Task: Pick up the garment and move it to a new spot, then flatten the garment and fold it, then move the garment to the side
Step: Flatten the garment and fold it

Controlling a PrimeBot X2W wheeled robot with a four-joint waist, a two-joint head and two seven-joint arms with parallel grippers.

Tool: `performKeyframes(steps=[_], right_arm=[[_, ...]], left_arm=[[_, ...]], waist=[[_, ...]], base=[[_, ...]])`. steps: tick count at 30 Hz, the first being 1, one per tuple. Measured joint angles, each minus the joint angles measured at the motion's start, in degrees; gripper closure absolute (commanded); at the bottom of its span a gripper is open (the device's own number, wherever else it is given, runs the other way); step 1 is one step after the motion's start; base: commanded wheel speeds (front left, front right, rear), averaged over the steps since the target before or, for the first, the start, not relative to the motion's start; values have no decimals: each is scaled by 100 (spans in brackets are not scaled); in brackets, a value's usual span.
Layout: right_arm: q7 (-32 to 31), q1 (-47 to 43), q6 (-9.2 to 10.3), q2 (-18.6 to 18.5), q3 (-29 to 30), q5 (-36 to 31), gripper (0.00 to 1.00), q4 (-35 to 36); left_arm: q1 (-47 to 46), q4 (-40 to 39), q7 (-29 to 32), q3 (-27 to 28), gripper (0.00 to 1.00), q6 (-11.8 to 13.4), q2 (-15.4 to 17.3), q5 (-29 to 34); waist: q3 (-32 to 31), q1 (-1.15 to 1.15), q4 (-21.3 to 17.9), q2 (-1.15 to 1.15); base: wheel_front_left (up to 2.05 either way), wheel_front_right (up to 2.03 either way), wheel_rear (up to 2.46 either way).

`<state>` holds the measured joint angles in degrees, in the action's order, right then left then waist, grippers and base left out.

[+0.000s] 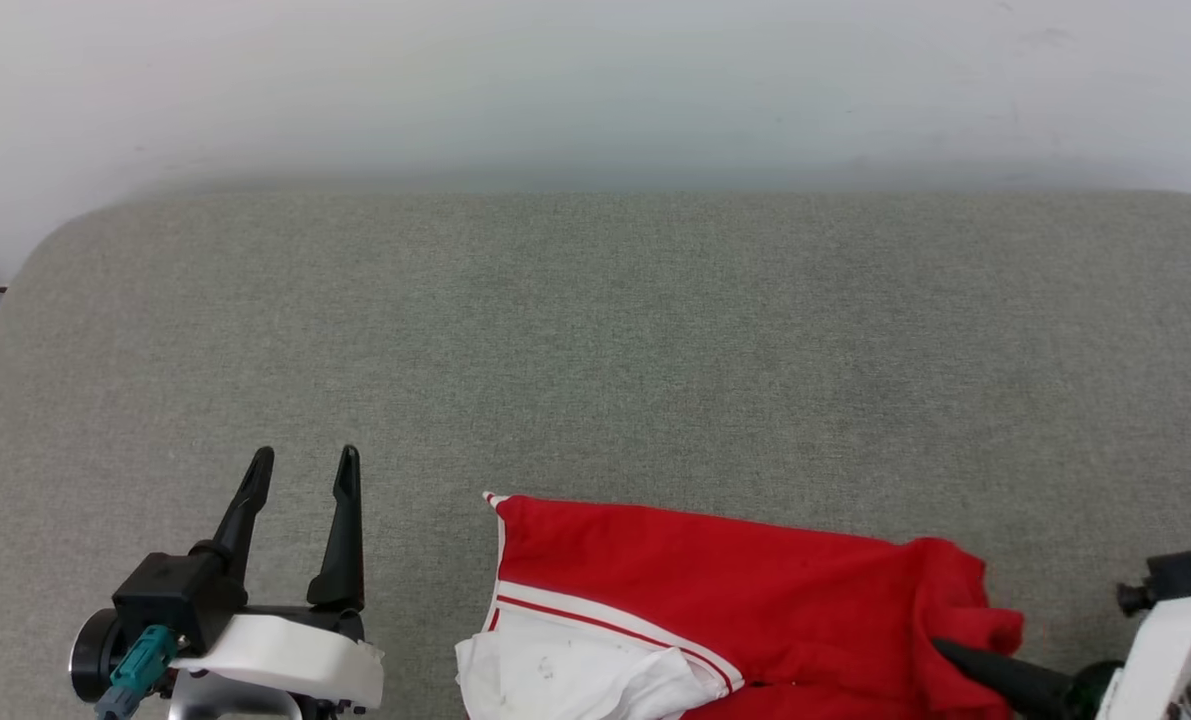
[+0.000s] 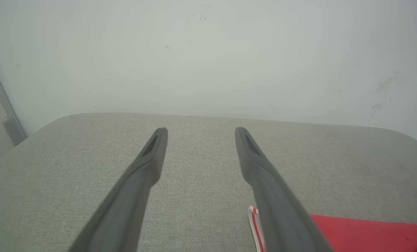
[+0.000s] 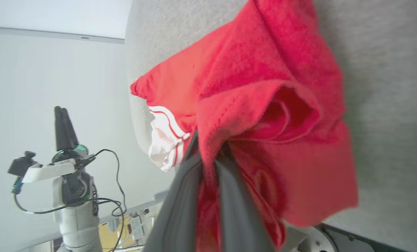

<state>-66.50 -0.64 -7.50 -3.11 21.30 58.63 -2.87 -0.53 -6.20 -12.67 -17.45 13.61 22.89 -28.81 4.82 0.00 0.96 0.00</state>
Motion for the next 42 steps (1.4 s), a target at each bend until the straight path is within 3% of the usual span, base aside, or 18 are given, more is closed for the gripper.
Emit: performKeyframes(steps=[6,13,19,25,26,27,28,33,38,42], right_arm=[[245,124,0,14,-1100,1717,100,-305],[1004,433,0,14,-2581,2526,100,-300],[1618,733,0,19,-3518,2609,100,-433],[2213,1004,0,20,-3908,2248,100,-836],[2298,1014,0,19,-3943,2218,67,-887],[2380,1017,0,19,-3976,2234,11,-936],[2474,1021,1,19,-4010,2240,0,-960],[2805,1089,1,21,-4096,2232,0,-839],[3139,1096,0,-26,-4102,2105,0,-253],[3901,1117,0,-259,-4003,1393,0,145]], left_arm=[[-130,-2,41,-83,0,-47,-20,2],[-327,60,35,-144,0,-78,-118,7],[-521,118,-34,-192,0,-135,-211,7],[-683,257,-113,-207,0,-202,-335,7],[-703,282,-123,-207,0,-212,-348,8],[-710,315,-141,-207,0,-237,-357,9],[-710,347,-146,-209,0,-253,-367,11],[-755,460,-169,-180,0,-286,-381,41],[-768,506,-182,-169,0,-300,-344,53],[-756,505,-177,-179,0,-294,-311,71]], waist=[[84,0,124,0],[293,1,353,0],[555,0,553,0],[876,1,704,0],[917,1,720,0],[950,1,735,0],[973,1,745,0],[953,1,689,0],[829,1,572,0],[714,1,460,0]], base=[[0,0,0],[0,0,0],[0,0,0],[0,0,0],[0,0,0],[0,0,0],[0,0,0],[0,0,0],[0,0,0],[0,0,0]])
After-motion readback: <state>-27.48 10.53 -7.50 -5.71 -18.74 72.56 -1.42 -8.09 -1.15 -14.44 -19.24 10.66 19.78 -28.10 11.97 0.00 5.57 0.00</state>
